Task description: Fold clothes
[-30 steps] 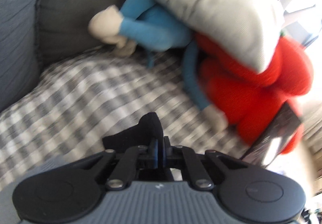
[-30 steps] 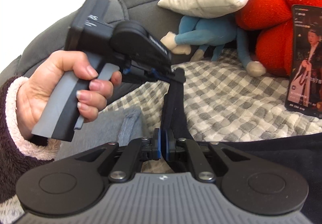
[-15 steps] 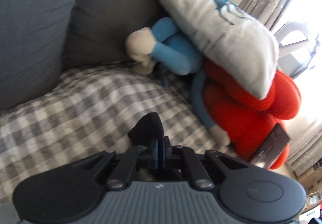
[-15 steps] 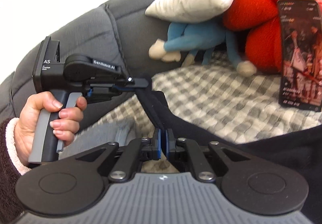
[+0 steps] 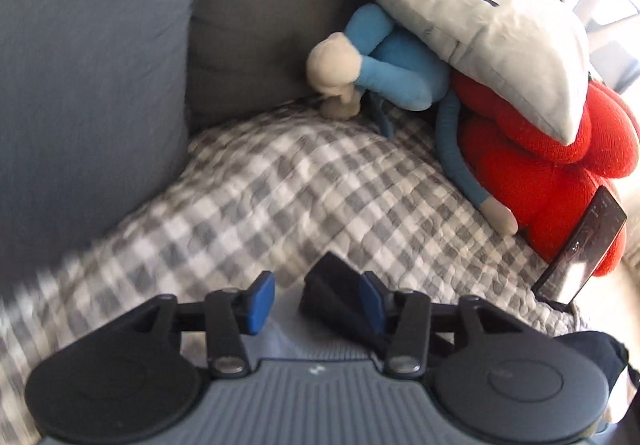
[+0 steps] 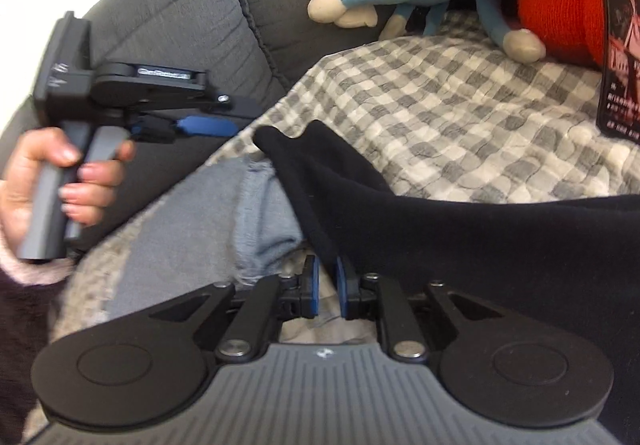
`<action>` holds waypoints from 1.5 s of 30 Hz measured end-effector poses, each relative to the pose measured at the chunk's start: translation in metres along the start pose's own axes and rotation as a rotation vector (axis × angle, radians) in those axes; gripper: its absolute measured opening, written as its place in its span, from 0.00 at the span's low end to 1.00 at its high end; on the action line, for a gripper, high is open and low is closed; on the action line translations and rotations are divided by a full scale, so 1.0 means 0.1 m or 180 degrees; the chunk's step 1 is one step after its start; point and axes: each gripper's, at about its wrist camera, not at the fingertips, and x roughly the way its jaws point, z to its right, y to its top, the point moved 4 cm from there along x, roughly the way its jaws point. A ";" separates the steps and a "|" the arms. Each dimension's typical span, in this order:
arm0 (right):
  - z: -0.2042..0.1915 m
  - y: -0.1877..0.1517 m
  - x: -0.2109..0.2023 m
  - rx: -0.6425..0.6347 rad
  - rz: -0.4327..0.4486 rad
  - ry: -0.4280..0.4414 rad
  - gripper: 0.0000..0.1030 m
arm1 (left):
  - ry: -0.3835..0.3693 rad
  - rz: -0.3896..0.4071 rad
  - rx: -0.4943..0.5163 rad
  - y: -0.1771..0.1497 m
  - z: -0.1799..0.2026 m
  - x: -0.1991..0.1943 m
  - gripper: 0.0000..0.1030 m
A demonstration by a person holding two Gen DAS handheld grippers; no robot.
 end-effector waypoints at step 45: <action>0.84 0.31 -1.16 0.0412 0.0803 -0.0900 0.40 | -0.0605 0.0857 0.0186 0.19 0.03 0.22 0.05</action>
